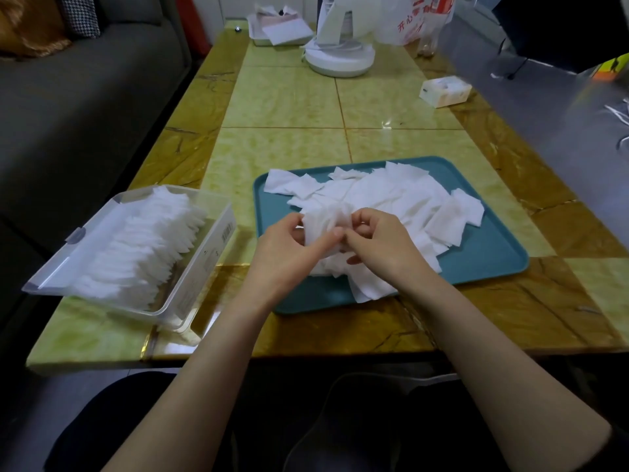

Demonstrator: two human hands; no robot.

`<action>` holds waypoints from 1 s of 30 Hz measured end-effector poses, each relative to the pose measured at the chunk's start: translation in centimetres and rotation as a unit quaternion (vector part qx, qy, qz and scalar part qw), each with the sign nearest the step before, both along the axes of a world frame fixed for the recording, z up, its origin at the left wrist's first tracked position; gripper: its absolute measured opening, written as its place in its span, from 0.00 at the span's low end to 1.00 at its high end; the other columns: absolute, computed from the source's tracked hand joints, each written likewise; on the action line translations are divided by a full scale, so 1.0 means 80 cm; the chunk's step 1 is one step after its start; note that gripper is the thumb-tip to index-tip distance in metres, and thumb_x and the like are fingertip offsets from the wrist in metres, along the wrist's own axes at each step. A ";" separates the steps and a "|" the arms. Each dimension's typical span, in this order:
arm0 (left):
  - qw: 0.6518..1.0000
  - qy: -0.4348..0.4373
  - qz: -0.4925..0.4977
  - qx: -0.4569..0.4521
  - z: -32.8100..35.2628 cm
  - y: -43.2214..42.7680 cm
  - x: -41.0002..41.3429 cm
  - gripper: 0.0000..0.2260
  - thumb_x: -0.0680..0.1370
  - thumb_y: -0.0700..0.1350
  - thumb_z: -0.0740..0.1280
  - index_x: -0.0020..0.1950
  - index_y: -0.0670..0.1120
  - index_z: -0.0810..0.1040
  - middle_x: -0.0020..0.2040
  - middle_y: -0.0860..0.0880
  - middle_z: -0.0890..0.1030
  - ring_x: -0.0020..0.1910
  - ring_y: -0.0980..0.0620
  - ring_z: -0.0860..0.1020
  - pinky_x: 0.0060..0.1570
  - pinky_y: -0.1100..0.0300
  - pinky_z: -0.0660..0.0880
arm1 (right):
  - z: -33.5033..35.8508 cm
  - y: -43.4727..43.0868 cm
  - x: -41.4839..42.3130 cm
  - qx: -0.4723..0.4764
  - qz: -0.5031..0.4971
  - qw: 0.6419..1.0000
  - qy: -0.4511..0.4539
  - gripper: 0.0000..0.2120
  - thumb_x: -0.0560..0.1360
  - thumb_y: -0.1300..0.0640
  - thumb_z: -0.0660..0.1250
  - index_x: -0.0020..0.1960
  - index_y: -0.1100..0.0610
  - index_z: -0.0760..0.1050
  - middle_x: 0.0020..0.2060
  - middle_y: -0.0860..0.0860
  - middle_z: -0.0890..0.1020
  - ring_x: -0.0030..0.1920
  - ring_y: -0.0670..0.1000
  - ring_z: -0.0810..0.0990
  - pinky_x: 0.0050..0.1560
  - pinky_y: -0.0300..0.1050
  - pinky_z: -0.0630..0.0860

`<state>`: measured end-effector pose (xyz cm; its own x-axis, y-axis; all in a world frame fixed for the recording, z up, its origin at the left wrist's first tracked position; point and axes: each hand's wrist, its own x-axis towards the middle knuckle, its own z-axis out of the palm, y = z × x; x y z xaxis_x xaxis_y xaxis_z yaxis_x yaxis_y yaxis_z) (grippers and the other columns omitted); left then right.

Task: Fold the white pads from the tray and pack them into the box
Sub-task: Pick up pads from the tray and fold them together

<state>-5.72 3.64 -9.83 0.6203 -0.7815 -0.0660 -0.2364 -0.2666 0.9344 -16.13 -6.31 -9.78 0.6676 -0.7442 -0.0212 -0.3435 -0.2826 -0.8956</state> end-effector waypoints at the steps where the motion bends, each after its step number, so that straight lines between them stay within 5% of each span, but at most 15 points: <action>1: 1.000 -0.018 0.013 0.002 -0.002 -0.001 0.001 0.04 0.73 0.51 0.71 0.43 0.54 0.77 0.40 0.54 0.83 0.40 0.58 0.81 0.41 0.64 0.75 | -0.001 -0.001 -0.001 -0.052 0.006 0.998 0.025 0.06 0.75 0.58 0.66 0.40 0.51 0.72 0.36 0.47 0.80 0.41 0.45 0.80 0.40 0.35 0.75; 5: 0.997 -0.034 0.065 -0.008 -0.005 0.000 0.009 0.04 0.76 0.46 0.68 0.44 0.47 0.78 0.37 0.48 0.82 0.34 0.54 0.76 0.33 0.64 0.70 | -0.005 -0.010 -0.012 -0.138 0.001 0.986 0.087 0.04 0.75 0.56 0.67 0.48 0.52 0.73 0.43 0.46 0.77 0.46 0.46 0.76 0.48 0.36 0.72; 11: 0.997 -0.023 0.079 -0.011 -0.004 0.000 0.012 0.04 0.77 0.47 0.67 0.48 0.47 0.78 0.44 0.46 0.83 0.45 0.48 0.81 0.41 0.58 0.74 | -0.009 -0.023 -0.042 -0.187 0.089 0.918 0.340 0.30 0.68 0.46 0.73 0.64 0.54 0.64 0.59 0.53 0.70 0.59 0.54 0.71 0.57 0.50 0.72; 14: 0.997 -0.023 0.078 -0.008 -0.002 -0.001 0.011 0.04 0.77 0.47 0.68 0.48 0.47 0.78 0.43 0.49 0.82 0.45 0.50 0.81 0.44 0.56 0.76 | -0.007 -0.024 -0.043 -0.172 0.094 0.928 0.317 0.29 0.68 0.50 0.74 0.63 0.54 0.65 0.58 0.53 0.71 0.55 0.54 0.73 0.54 0.49 0.73; 19: 0.996 -0.025 0.081 -0.004 -0.001 -0.003 0.008 0.03 0.77 0.47 0.68 0.48 0.48 0.77 0.43 0.50 0.82 0.45 0.50 0.81 0.48 0.51 0.77 | 0.000 -0.028 -0.047 -0.164 0.072 0.943 0.281 0.14 0.69 0.51 0.72 0.51 0.49 0.71 0.40 0.44 0.76 0.43 0.47 0.75 0.37 0.41 0.68; 25: 0.996 -0.026 0.089 0.000 0.000 -0.003 0.012 0.03 0.77 0.46 0.67 0.47 0.47 0.77 0.44 0.47 0.82 0.46 0.48 0.80 0.47 0.51 0.77 | 0.004 -0.033 -0.043 -0.189 0.098 0.946 0.245 0.07 0.72 0.52 0.71 0.46 0.46 0.73 0.48 0.46 0.74 0.43 0.46 0.75 0.41 0.42 0.68; 30: 0.995 -0.026 0.095 0.005 0.001 -0.002 0.014 0.04 0.77 0.46 0.67 0.42 0.51 0.75 0.44 0.47 0.82 0.47 0.47 0.80 0.48 0.49 0.77 | 0.001 -0.033 -0.040 -0.208 0.120 0.945 0.223 0.04 0.73 0.50 0.69 0.42 0.48 0.75 0.42 0.44 0.71 0.40 0.43 0.72 0.38 0.39 0.66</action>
